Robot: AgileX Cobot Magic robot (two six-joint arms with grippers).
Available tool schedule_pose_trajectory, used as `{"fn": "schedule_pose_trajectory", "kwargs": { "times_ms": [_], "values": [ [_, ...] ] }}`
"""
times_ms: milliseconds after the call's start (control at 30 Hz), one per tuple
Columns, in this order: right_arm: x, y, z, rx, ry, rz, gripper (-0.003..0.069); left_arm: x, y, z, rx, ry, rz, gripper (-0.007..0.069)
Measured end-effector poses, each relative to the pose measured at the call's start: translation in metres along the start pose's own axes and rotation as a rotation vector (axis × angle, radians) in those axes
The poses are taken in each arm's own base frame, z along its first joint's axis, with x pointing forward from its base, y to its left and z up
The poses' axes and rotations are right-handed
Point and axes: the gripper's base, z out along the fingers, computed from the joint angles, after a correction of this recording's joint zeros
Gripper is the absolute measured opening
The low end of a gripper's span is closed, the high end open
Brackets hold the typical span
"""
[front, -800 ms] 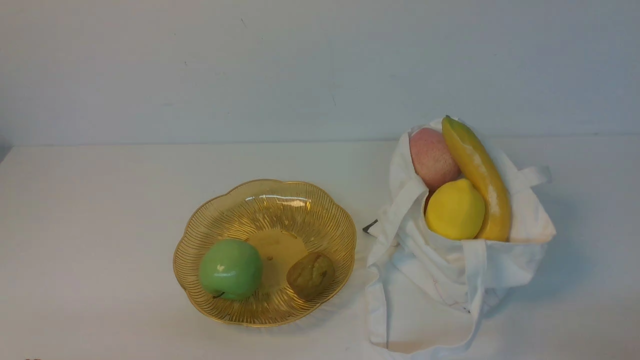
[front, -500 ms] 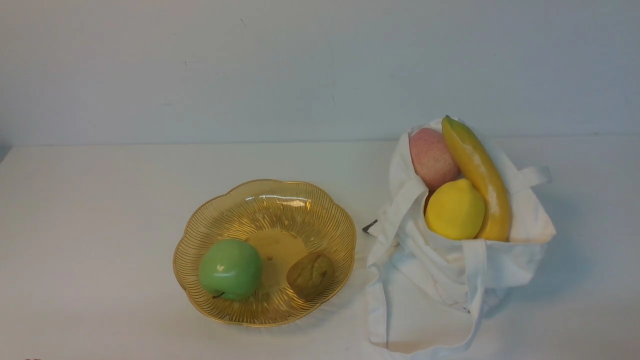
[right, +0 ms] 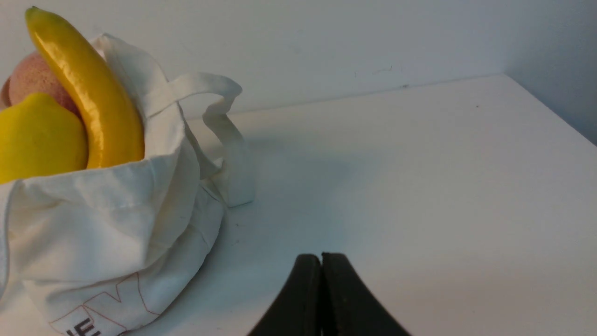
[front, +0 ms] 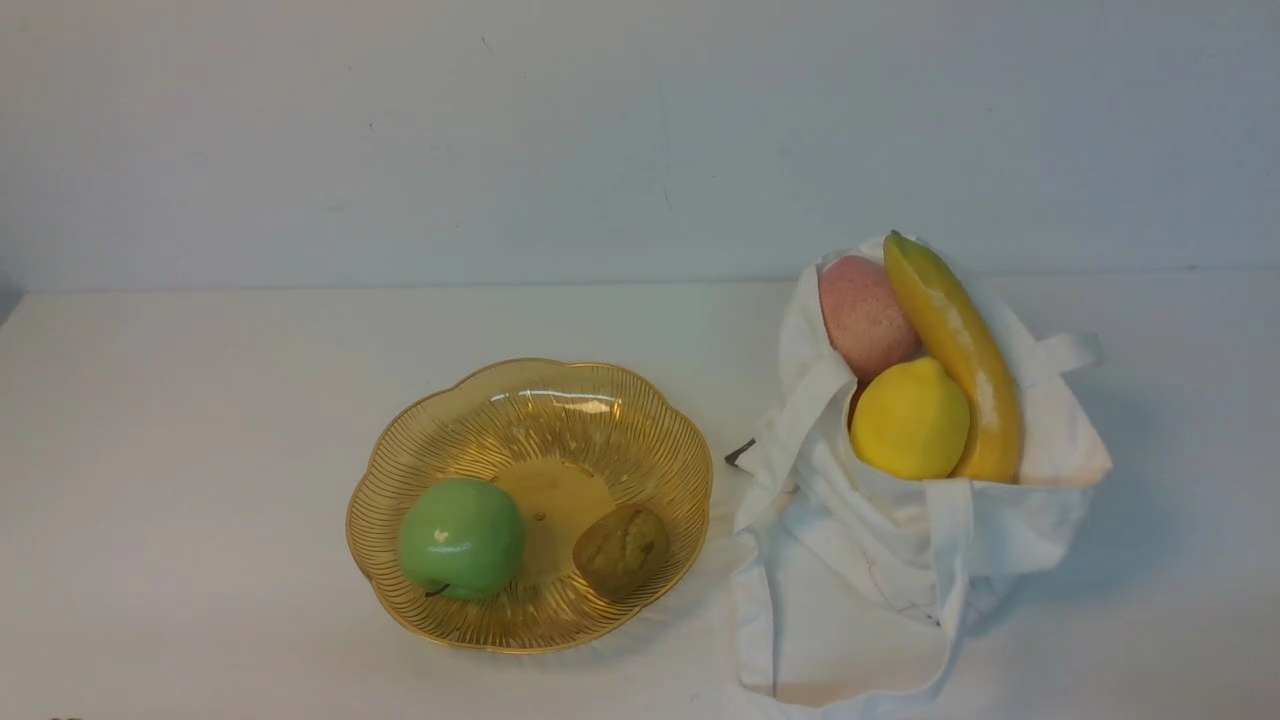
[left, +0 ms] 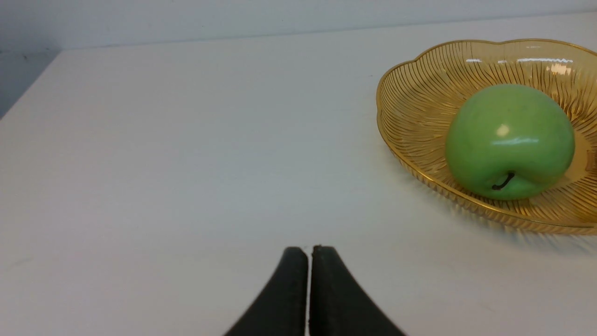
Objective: Take the fruit out of the cloth bag on the white table and place them on a plate.
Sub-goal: 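Reach into the bag and grasp the banana with the right gripper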
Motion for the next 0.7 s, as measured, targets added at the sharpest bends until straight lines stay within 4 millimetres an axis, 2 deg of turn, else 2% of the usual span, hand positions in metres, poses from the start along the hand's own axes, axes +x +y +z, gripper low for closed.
{"fn": "schedule_pose_trajectory", "kwargs": {
  "times_ms": [433,500,567,700],
  "values": [
    [-0.001,0.001,0.0,-0.006,-0.008,0.016,-0.0015,0.0,0.0,0.0,0.0,0.0,0.0,-0.0008],
    [-0.004,0.003,0.0,-0.043,-0.058,0.14,-0.0015,0.0,0.0,0.0,0.0,0.0,0.0,-0.0008],
    [-0.007,0.005,0.0,-0.059,-0.085,0.184,-0.0015,0.0,0.0,0.0,0.0,0.0,0.0,-0.0008],
    [-0.021,0.007,-0.003,-0.129,-0.22,0.45,-0.0015,0.0,0.0,0.0,0.0,0.0,0.0,-0.0008]
  ]
}}
